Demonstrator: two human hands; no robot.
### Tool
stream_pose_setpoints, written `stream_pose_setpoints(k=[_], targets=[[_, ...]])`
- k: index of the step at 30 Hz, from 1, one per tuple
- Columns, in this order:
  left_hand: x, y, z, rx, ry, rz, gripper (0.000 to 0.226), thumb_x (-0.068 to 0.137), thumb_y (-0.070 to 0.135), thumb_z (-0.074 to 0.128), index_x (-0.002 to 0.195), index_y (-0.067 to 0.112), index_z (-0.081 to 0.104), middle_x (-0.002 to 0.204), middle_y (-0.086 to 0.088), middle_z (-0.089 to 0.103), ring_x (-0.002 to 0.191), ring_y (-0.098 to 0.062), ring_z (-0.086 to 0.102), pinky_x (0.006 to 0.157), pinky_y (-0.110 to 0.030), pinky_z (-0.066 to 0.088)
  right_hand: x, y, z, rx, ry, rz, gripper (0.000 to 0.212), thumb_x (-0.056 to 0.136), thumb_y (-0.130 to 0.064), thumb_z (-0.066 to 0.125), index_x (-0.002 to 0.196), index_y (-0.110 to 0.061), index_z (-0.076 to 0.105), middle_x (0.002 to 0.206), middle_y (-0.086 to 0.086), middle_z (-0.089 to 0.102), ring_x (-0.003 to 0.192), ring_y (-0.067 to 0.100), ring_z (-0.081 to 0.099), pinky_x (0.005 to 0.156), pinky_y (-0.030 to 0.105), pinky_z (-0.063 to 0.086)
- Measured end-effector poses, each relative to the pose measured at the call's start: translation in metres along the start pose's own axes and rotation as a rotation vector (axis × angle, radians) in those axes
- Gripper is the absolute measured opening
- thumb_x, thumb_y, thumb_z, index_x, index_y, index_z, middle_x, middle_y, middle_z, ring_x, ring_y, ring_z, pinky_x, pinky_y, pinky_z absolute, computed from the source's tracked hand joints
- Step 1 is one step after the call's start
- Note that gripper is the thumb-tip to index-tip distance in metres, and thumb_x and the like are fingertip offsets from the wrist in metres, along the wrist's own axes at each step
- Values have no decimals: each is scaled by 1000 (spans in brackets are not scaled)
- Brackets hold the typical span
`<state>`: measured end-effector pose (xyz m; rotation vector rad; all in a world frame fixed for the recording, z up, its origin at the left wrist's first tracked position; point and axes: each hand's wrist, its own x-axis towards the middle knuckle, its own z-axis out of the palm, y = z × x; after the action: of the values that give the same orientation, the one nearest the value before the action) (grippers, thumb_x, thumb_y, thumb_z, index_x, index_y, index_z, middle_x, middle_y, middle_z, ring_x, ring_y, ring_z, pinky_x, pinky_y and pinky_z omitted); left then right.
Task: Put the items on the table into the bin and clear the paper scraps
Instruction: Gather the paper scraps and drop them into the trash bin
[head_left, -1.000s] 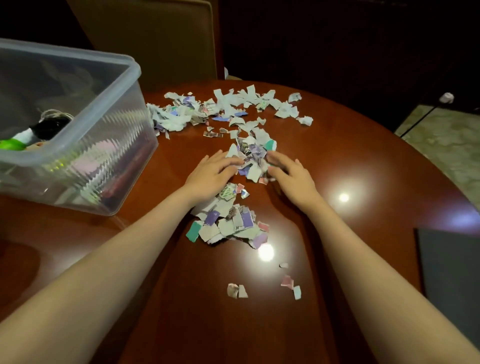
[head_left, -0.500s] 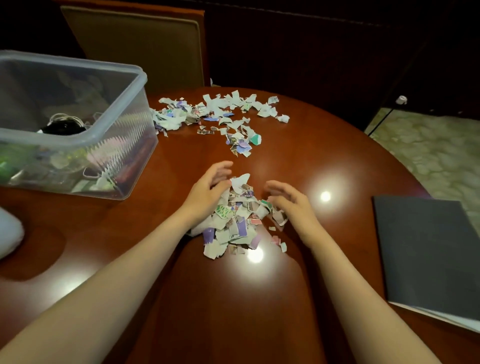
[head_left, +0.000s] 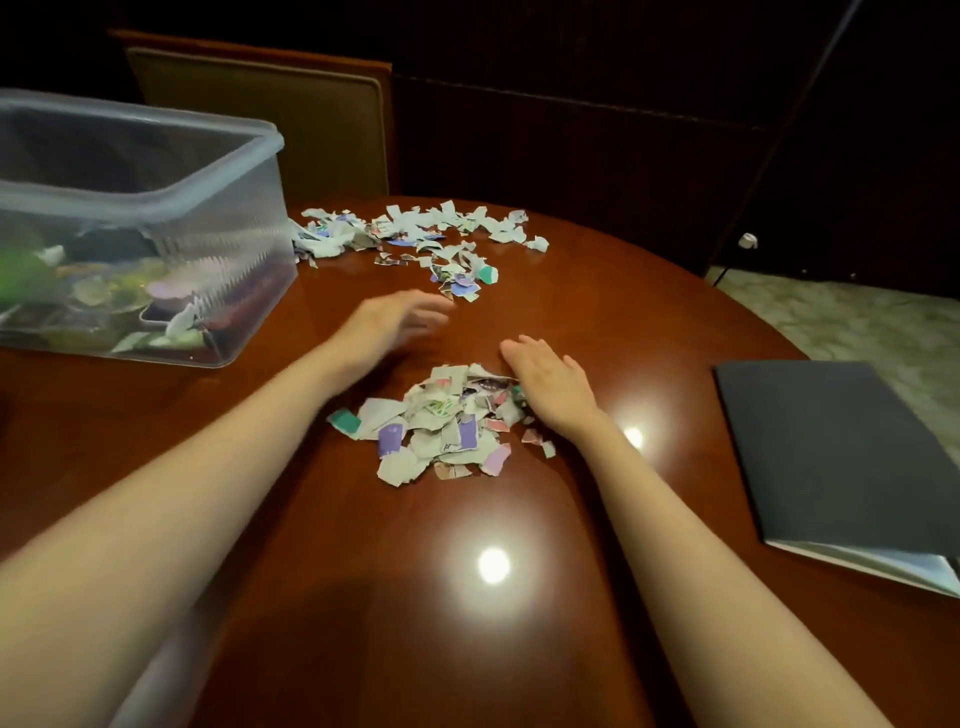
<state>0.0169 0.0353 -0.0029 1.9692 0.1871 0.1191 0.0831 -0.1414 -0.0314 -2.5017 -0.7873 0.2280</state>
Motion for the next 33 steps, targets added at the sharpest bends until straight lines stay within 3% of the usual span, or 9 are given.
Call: stream_pose_setpoints(k=[4, 8, 11, 16, 19, 23, 26, 29, 33], targets=[[-28, -25, -23, 295, -8, -93, 45, 103, 33, 14, 133, 28, 47, 145, 0, 41, 137, -20, 33, 110, -32, 21, -1, 0, 3, -45, -34, -52, 46, 103, -35, 14, 138, -25, 42, 152, -2, 32, 143, 21, 21, 118, 48, 8], [-48, -31, 13, 477, 6, 12, 43, 103, 32, 19, 143, 28, 35, 151, 6, 31, 140, -18, 28, 117, -43, 19, -27, -9, 9, 272, -38, 19, 59, 90, -60, 27, 133, -27, 51, 141, -1, 49, 126, 20, 48, 110, 45, 33], [-53, -24, 35, 386, 6, 13, 57, 91, 55, 17, 141, 35, 35, 151, 9, 33, 139, -19, 30, 115, -47, 21, -60, -18, 12, 357, -29, -23, 53, 93, -56, 35, 133, -25, 52, 138, 0, 51, 124, 18, 49, 109, 44, 35], [-76, -16, 63, 204, 8, 61, 69, 79, 57, 14, 138, 34, 41, 147, 3, 40, 134, -20, 38, 111, -49, 29, -103, -31, 17, 305, -28, -90, 73, 83, -52, 59, 145, -27, 28, 147, -6, 38, 131, 16, 41, 106, 33, 32], [-89, -12, 70, 34, 60, 37, 71, 74, 60, 19, 133, 33, 48, 142, -2, 46, 129, -22, 43, 109, -50, 32, -119, -38, 18, 333, 25, -117, 79, 80, -42, 69, 144, -22, 27, 144, -2, 41, 129, 18, 42, 98, 28, 34], [-100, -12, 75, -165, 68, 24, 62, 76, 59, 29, 125, 31, 55, 133, 1, 53, 123, -21, 49, 107, -46, 36, -125, -39, 29, 161, 120, -124, 86, 75, -40, 74, 144, -21, 27, 143, -2, 42, 129, 19, 43, 105, 35, 35], [-95, -11, 73, -91, 172, 82, 42, 98, 37, 27, 129, 21, 50, 123, -1, 54, 123, -21, 47, 107, -41, 37, -127, -36, 33, 259, 186, -94, 68, 75, -30, 75, 133, -18, 42, 133, 0, 48, 122, 16, 46, 101, 30, 39], [-79, -11, 62, 126, 241, 97, 41, 101, 24, 23, 135, 15, 44, 139, -7, 44, 131, -21, 38, 109, -35, 29, -129, -31, 32, 329, 260, -70, 59, 76, -27, 74, 127, -18, 46, 130, 0, 48, 120, 14, 45, 93, 22, 35], [-56, -7, 60, 380, 57, 56, 45, 103, 23, 17, 145, 15, 31, 155, -5, 23, 144, -19, 18, 117, -36, 15, -131, -29, 28, 368, 216, -55, 71, 74, -33, 75, 134, -22, 40, 139, -1, 41, 129, 16, 38, 104, 30, 33]])
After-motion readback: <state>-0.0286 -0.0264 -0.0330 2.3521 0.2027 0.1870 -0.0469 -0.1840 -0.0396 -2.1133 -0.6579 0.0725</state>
